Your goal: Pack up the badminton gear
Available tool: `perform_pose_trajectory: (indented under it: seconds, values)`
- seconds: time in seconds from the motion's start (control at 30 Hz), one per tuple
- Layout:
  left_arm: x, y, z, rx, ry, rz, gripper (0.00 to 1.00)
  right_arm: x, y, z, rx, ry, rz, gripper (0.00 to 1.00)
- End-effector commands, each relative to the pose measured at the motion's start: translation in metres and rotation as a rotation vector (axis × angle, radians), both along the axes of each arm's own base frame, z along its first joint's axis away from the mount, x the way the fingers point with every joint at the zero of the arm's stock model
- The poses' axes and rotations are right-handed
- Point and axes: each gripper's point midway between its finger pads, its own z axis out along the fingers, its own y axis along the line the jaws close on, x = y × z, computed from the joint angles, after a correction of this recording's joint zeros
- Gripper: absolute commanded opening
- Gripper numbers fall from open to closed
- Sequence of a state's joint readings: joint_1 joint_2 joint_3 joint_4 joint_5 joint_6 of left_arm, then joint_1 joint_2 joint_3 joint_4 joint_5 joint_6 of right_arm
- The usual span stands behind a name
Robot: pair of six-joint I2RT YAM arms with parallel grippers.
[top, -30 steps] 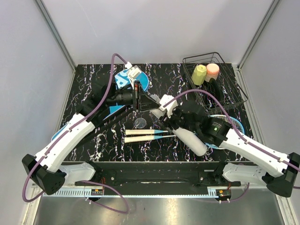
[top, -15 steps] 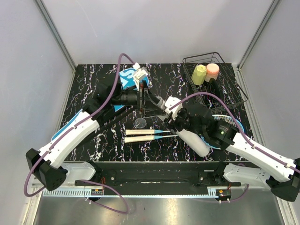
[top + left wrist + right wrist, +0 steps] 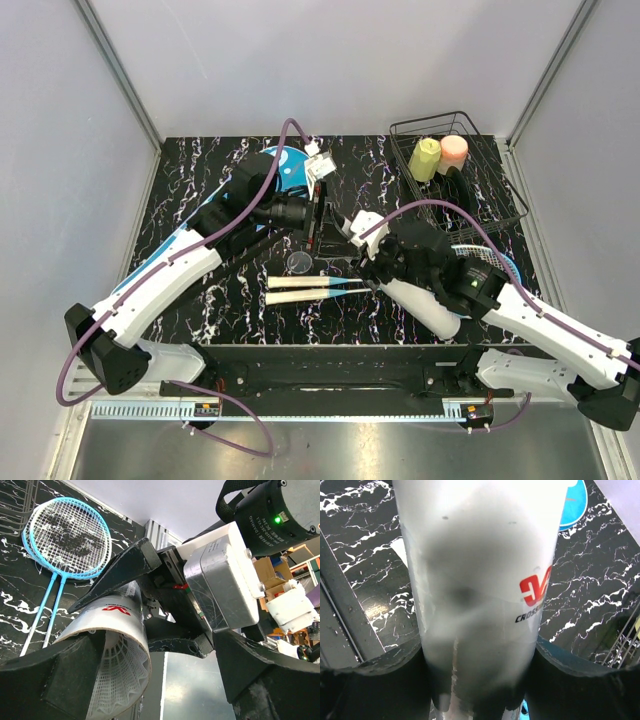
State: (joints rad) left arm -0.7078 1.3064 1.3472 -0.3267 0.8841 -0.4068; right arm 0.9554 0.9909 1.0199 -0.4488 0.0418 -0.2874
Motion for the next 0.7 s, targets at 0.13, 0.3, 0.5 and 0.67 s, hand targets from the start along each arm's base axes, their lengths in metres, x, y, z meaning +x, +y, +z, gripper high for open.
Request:
perform_pose_trajectory:
  seconds: [0.13,0.3,0.5,0.67]
  values:
    - [-0.001,0.012,0.02,-0.014,-0.14,0.041,0.99,-0.003,0.019,0.064,0.189,-0.143,0.08,0.25]
    - [0.009,0.053,0.079,-0.207,-0.322,0.257,0.99,0.003,0.011,0.043,0.126,-0.12,0.028,0.25]
    - [0.055,0.107,0.081,-0.228,-0.295,0.677,0.99,0.006,0.009,0.034,0.122,-0.095,-0.008,0.25]
    - [0.126,0.179,-0.012,0.214,-0.004,1.231,0.97,0.019,-0.009,0.033,0.13,-0.101,-0.15,0.25]
